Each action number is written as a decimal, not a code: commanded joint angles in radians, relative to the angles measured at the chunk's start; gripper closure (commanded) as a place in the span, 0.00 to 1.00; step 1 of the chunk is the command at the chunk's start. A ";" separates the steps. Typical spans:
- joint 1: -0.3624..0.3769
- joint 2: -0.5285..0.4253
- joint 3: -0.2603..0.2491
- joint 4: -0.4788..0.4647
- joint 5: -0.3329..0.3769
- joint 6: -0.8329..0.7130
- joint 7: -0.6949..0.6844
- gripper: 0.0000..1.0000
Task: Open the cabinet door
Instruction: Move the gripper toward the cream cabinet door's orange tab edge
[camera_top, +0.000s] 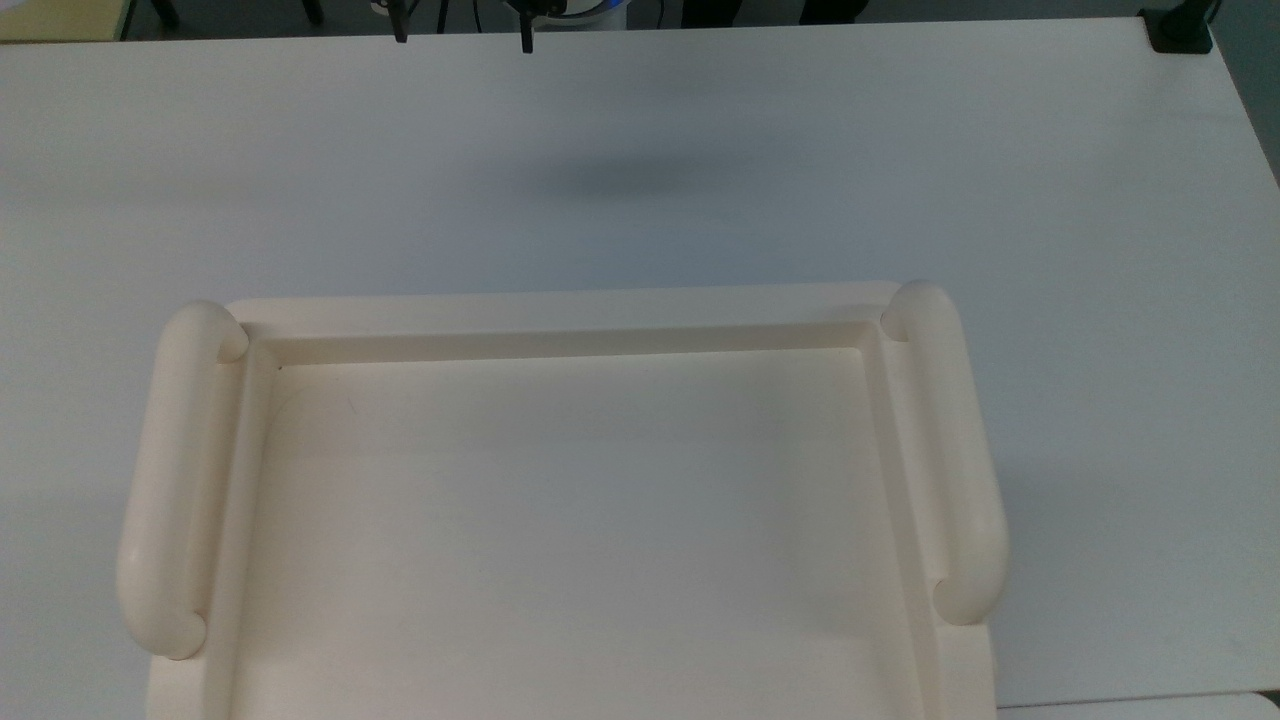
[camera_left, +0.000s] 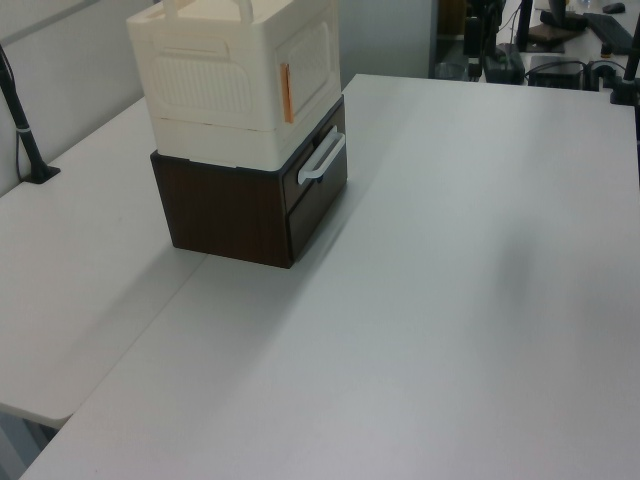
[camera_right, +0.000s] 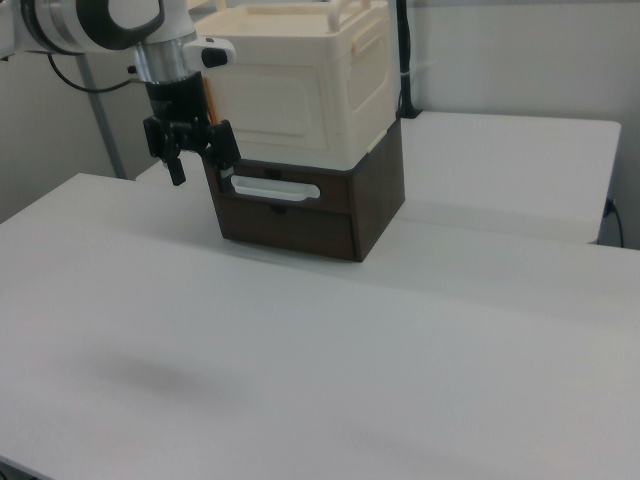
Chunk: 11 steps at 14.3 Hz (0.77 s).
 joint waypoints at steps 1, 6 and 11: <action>-0.009 -0.019 0.008 -0.014 0.018 0.017 0.015 0.00; -0.009 -0.016 0.006 -0.014 0.021 0.020 0.009 0.00; 0.005 0.062 0.014 0.063 0.034 0.234 0.027 0.00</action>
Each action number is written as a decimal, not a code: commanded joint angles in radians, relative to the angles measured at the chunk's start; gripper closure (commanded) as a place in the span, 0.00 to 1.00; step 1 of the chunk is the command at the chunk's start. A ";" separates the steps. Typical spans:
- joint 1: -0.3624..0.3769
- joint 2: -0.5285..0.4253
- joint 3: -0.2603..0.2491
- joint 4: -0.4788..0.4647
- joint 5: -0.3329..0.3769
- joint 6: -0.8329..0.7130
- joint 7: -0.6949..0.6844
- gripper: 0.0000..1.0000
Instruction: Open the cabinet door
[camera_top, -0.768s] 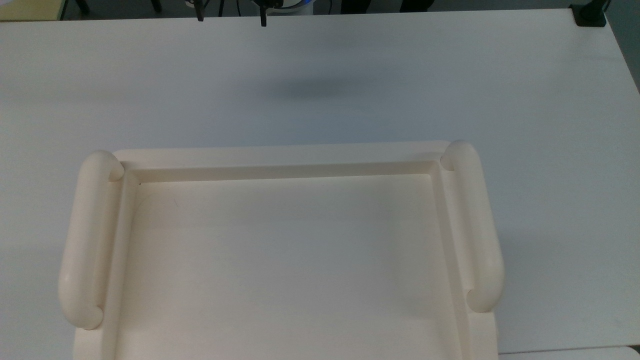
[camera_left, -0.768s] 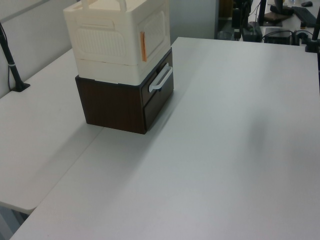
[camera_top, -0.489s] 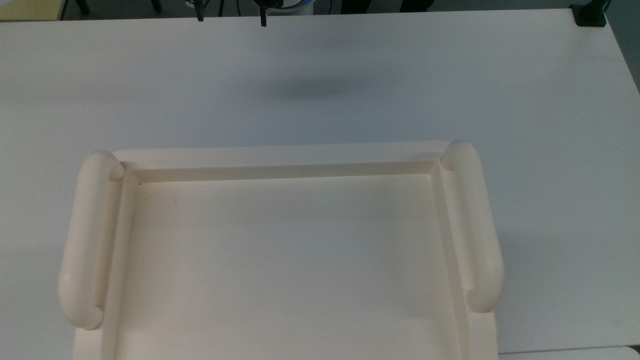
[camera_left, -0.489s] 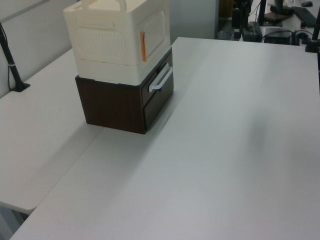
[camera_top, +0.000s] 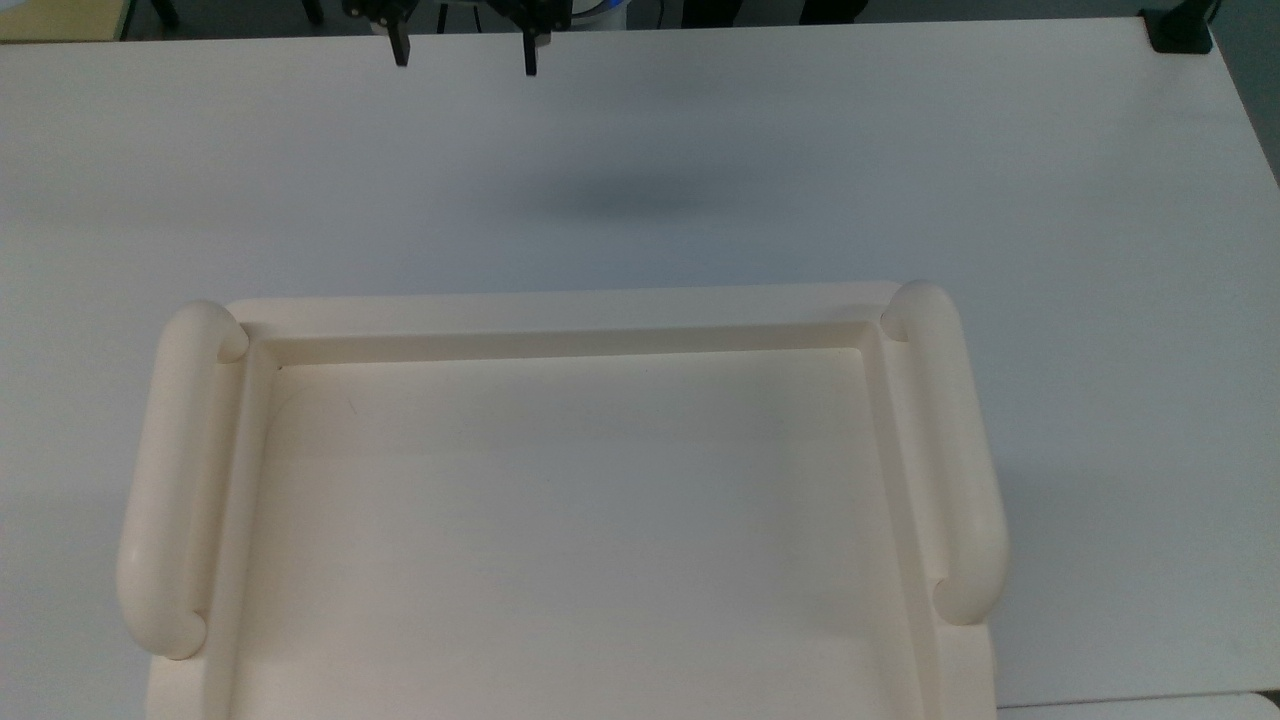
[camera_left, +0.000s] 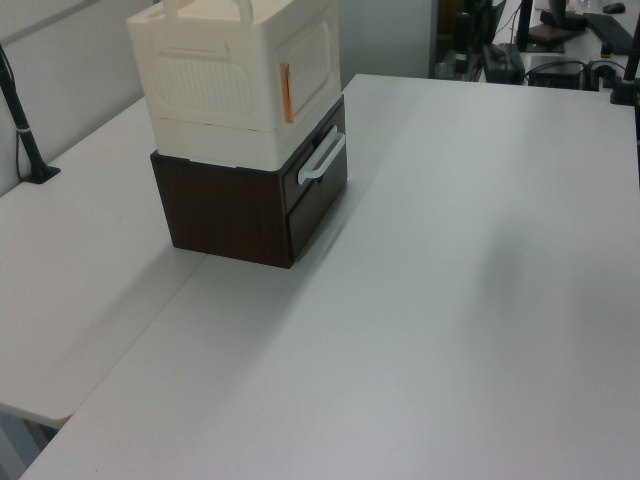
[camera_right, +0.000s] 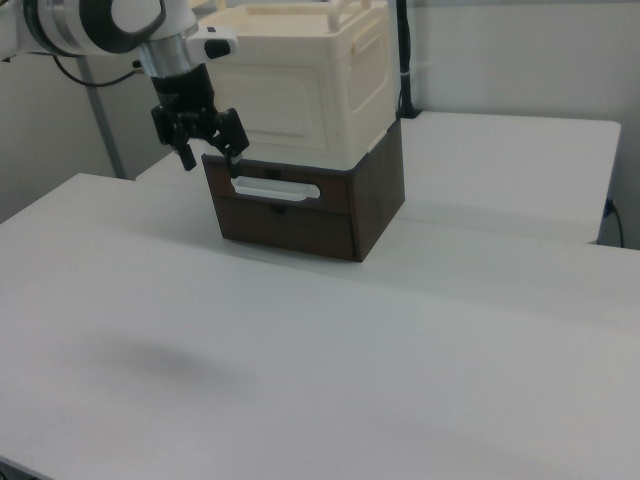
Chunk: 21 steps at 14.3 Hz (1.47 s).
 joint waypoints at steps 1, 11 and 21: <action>0.020 0.069 0.012 0.083 0.015 0.125 0.024 0.00; 0.189 0.233 -0.002 0.194 -0.029 0.478 0.144 0.00; 0.217 0.312 0.009 0.223 -0.116 0.791 0.190 0.00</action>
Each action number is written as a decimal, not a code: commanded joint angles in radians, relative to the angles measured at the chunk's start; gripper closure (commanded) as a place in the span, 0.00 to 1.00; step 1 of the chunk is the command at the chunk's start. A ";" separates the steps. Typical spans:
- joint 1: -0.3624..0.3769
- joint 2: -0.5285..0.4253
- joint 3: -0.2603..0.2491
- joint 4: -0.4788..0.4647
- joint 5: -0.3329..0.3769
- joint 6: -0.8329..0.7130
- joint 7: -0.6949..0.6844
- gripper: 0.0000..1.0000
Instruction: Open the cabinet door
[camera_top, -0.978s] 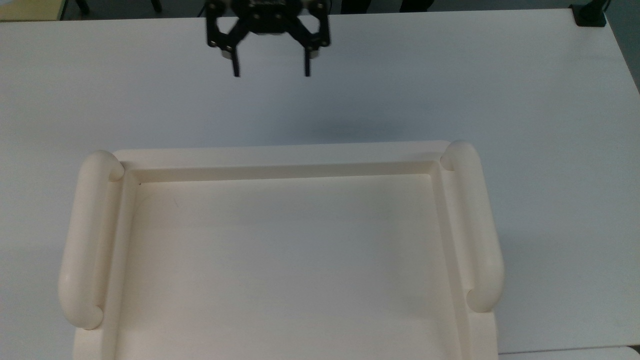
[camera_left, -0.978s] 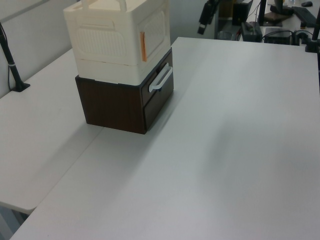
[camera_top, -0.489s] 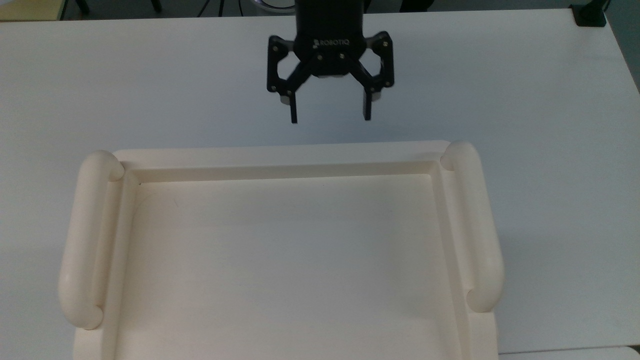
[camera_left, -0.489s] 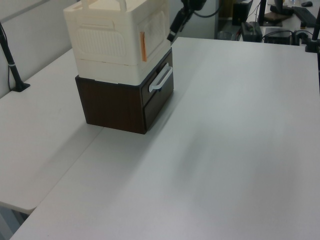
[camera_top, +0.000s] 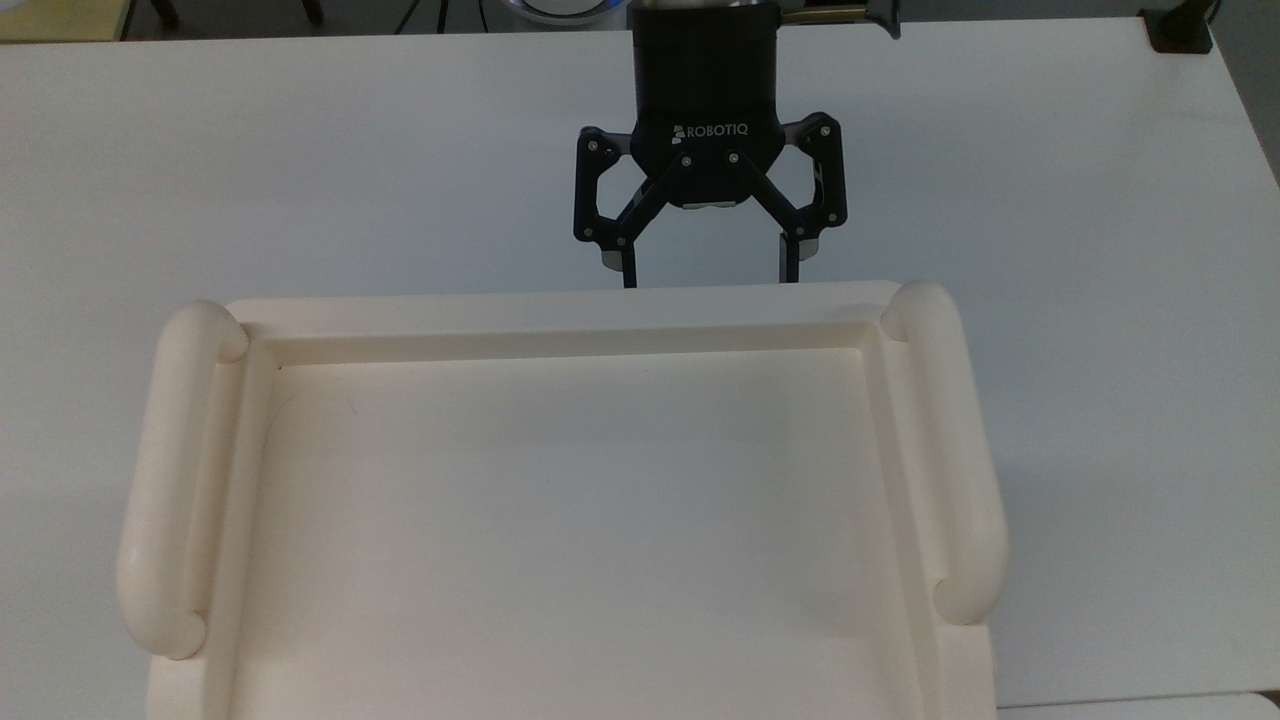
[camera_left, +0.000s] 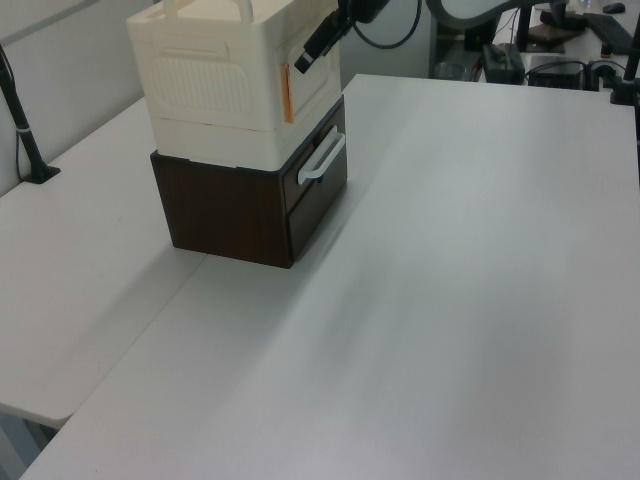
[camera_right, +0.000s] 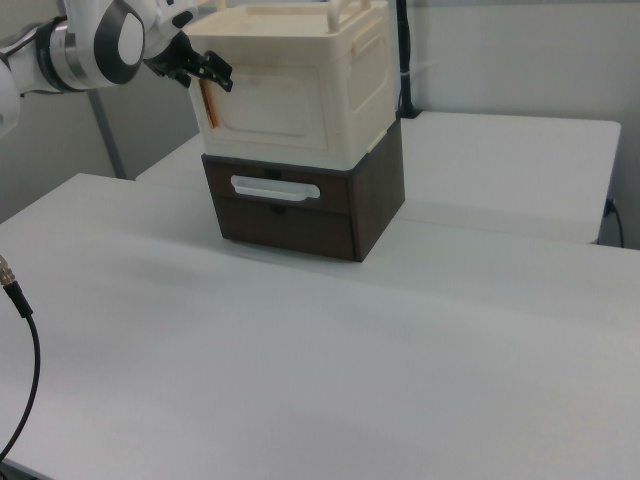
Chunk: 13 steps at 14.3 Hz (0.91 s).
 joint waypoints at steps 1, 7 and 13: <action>0.030 0.023 -0.004 0.021 -0.082 0.048 0.022 0.00; 0.041 0.051 -0.004 0.018 -0.130 0.061 0.023 0.14; 0.045 0.062 -0.004 0.018 -0.130 0.062 0.039 0.35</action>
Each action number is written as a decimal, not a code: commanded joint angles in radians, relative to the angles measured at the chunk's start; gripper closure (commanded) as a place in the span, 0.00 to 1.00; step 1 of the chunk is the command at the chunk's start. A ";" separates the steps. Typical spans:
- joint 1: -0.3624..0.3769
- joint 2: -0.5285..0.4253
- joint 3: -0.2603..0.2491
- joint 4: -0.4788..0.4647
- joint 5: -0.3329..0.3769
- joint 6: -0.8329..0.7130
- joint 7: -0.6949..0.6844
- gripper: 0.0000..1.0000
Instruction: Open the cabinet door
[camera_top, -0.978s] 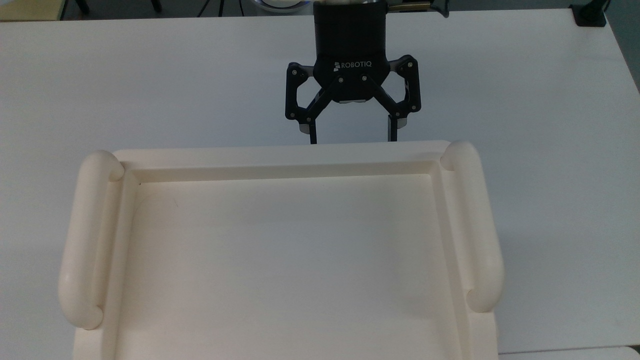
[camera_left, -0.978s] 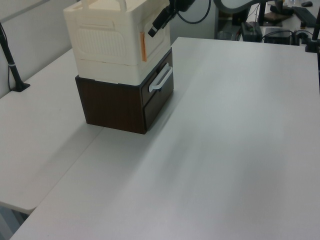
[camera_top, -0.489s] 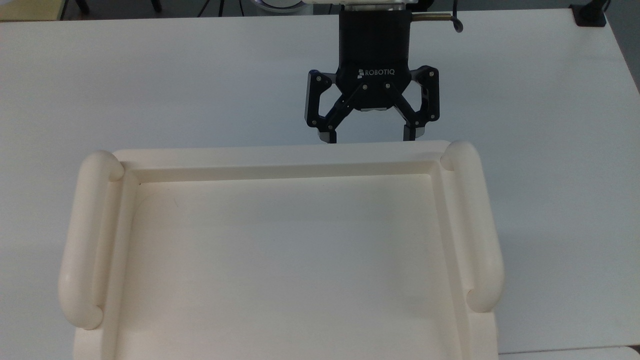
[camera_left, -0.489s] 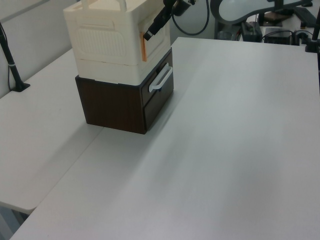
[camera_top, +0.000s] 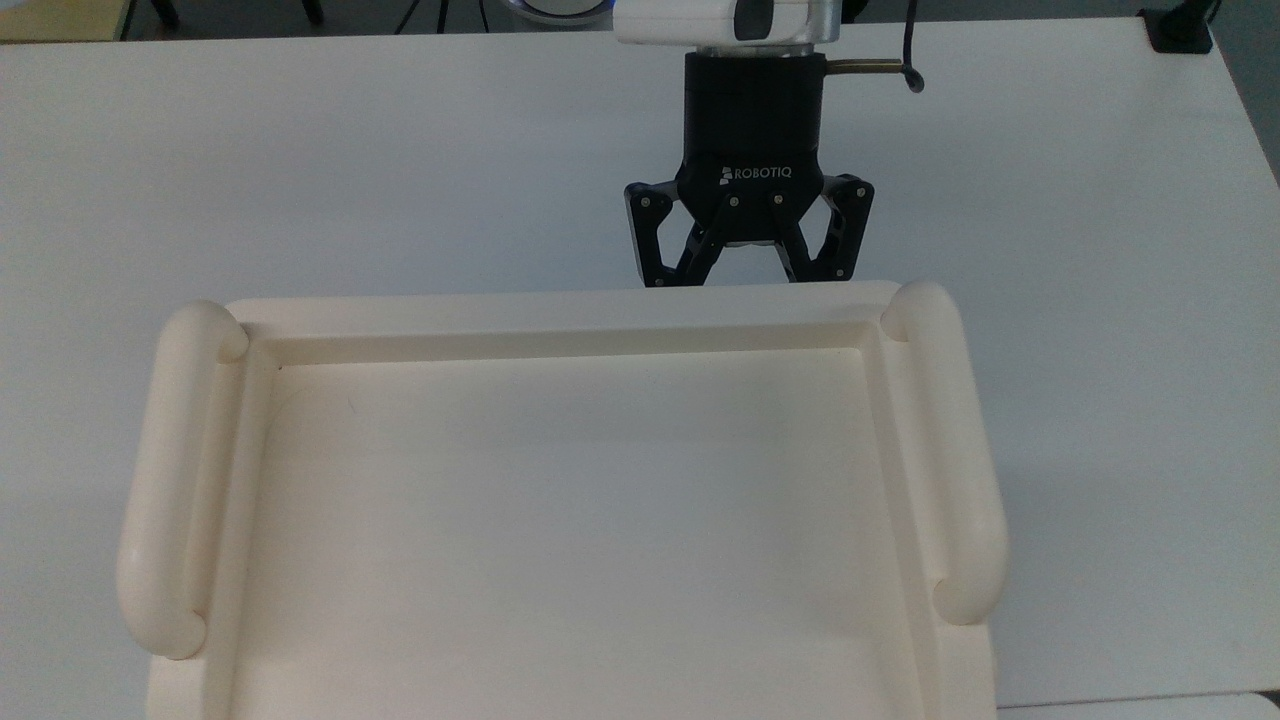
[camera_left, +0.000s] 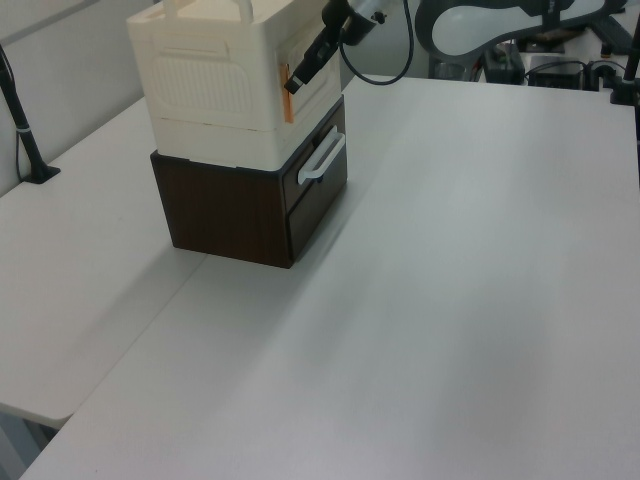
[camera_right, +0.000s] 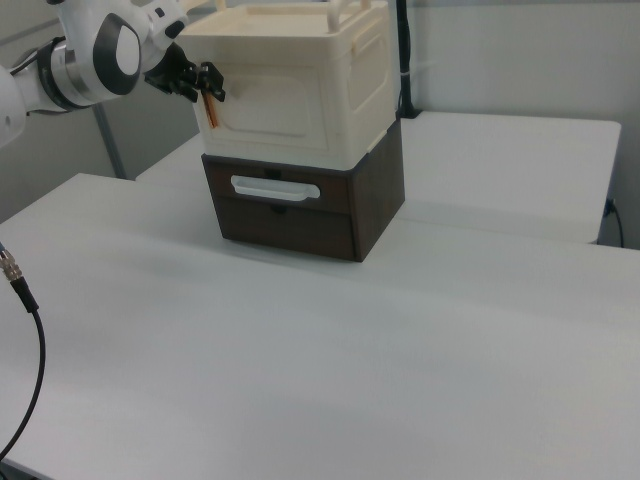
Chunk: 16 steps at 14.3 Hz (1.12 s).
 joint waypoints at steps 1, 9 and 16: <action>0.012 0.019 -0.006 0.022 -0.023 0.023 0.060 0.35; 0.040 0.019 -0.012 0.025 -0.087 0.026 0.152 0.36; 0.040 0.022 -0.014 0.023 -0.101 0.073 0.152 0.49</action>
